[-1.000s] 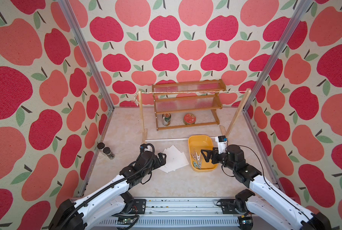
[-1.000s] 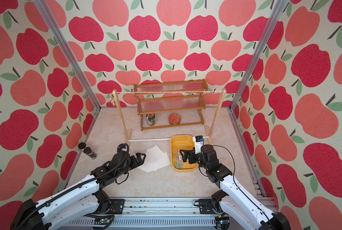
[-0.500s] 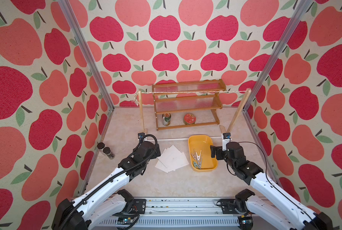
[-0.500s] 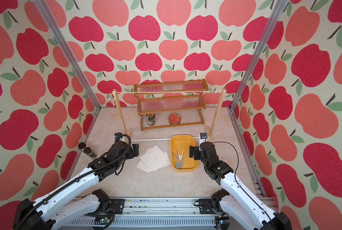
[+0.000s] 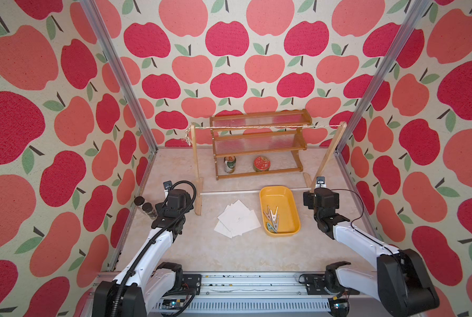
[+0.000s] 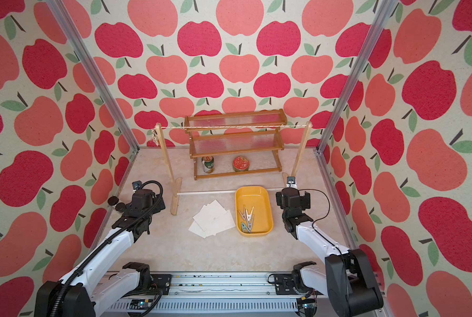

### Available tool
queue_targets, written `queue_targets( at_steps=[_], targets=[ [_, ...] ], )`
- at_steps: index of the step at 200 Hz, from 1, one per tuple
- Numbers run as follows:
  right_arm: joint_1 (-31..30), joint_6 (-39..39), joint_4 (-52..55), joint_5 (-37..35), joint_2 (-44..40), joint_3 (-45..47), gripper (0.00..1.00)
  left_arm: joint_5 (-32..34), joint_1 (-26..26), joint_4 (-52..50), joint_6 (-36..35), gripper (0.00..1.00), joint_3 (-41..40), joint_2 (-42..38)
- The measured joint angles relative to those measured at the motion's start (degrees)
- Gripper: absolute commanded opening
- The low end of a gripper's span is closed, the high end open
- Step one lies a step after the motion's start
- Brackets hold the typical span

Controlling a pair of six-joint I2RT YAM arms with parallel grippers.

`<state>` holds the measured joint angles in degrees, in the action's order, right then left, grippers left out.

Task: Remove the postcards from the strings
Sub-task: Reset both arms

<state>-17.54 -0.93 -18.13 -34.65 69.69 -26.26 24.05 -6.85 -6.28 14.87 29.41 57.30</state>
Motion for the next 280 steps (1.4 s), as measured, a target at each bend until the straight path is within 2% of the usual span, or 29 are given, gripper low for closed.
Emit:
queue_targets(
  at_steps=[27, 72, 105, 124, 164, 185, 212, 280],
  targets=[
    [1.4, 1.68, -8.31, -0.02, 4.72, 1.44, 0.99, -1.31, 3.61, 9.68, -2.86, 0.99, -3.02, 4.81],
    [1.49, 7.82, -24.2, 1.11, 13.9, 3.56, 0.99, -3.72, 4.15, 26.4, -8.98, 0.99, -4.09, 19.3],
    [2.67, 9.53, -32.87, 3.13, 17.2, 5.01, 0.99, -7.91, 5.9, 34.16, -11.23, 0.99, -3.61, 23.91],
    [4.46, 9.44, -34.69, 6.43, 17.22, 6.12, 0.99, -10.49, 6.29, 37.46, -13.16, 0.99, -3.32, 25.44],
    [10.19, 8.39, -39.78, 17.9, 19.85, 7.87, 0.99, -15.91, 8.04, 52.94, -14.97, 0.99, -8.41, 30.95],
    [10.73, 7.48, -36.13, 21.11, 20.06, 6.73, 0.99, -16.61, 9.57, 52.35, -14.34, 0.99, -8.15, 33.48],
    [11.06, 6.56, -35.85, 21.05, 19.96, 5.53, 0.99, -14.47, 9.7, 53.51, -13.9, 0.99, -7.54, 33.4],
    [11.34, 5.68, -34.4, 21.75, 19.93, 5.49, 0.99, -14.53, 10.1, 53.48, -12.9, 0.99, -6.95, 33.35]
  ],
)
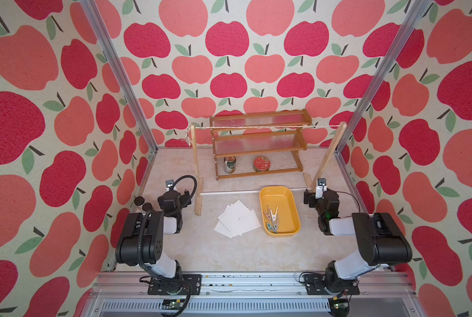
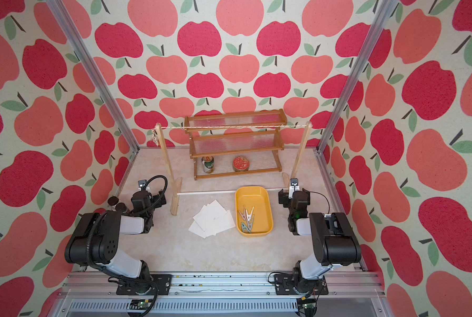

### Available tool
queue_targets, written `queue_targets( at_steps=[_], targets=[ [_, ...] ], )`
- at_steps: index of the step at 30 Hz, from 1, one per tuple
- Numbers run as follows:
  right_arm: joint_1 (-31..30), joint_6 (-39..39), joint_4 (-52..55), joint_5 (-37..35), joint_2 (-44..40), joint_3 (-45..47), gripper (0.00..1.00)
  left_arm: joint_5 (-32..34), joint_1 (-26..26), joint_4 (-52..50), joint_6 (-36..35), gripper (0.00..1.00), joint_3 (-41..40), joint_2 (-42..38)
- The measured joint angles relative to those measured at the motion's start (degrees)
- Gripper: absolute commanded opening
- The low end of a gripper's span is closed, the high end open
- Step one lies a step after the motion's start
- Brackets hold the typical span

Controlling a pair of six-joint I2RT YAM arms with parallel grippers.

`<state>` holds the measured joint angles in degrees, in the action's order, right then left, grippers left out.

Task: Remove the postcards from the strings
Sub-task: Reset both arms

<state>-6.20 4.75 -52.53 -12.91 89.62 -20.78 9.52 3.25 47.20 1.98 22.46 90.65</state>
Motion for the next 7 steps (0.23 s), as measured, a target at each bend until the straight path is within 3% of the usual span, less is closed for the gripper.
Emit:
queue_targets(
  at_steps=[7],
  targets=[
    [0.0, -0.33, 0.42, 0.35, 0.0, 0.0, 0.99, -5.44, 1.44, -0.63, -0.22, 0.99, 0.68, 0.0]
  ],
)
